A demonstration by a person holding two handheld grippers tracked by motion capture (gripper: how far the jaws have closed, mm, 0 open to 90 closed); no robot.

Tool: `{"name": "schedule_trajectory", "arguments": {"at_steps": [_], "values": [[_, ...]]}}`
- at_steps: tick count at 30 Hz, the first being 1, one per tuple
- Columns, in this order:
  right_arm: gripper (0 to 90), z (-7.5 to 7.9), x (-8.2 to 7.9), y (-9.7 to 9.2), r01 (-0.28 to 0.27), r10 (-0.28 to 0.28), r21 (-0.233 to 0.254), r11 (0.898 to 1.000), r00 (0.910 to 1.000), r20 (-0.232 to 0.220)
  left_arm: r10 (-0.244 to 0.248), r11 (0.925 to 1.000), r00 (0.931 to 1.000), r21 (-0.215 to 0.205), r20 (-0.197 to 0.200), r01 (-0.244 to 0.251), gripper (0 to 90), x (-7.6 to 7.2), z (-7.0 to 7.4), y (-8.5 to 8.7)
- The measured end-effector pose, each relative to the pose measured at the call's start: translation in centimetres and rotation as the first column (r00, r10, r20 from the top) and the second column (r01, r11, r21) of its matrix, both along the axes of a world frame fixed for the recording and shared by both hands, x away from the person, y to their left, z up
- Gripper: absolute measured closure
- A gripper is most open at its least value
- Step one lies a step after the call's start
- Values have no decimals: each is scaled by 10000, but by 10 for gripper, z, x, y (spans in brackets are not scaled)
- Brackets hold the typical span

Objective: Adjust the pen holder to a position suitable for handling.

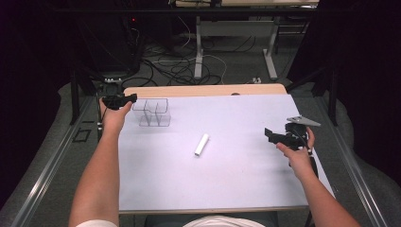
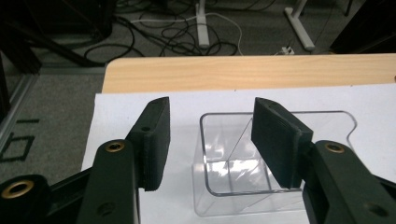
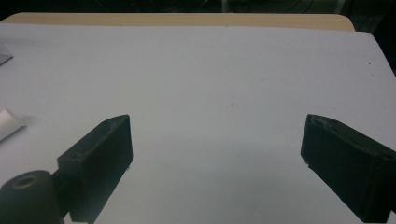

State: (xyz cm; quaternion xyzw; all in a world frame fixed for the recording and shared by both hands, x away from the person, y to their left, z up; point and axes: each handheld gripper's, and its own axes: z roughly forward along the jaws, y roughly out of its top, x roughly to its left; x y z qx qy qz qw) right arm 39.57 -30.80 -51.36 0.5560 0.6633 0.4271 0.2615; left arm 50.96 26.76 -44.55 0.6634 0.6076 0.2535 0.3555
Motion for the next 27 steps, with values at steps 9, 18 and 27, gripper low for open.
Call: {"name": "schedule_trajectory", "arguments": {"at_steps": [9,18,27], "values": [[86,0,0,1,-163,163,154,9997,9999,-55,128,9999,9978,-25,-645,-130,596,6,-12,3],[86,-1,0,4,-216,219,212,9995,9997,-114,148,9999,9941,96,-1077,-138,702,10,-22,2],[87,-2,0,3,-317,318,146,9994,9995,-84,26,9995,9884,330,-1517,24,758,15,-31,-1]]}}
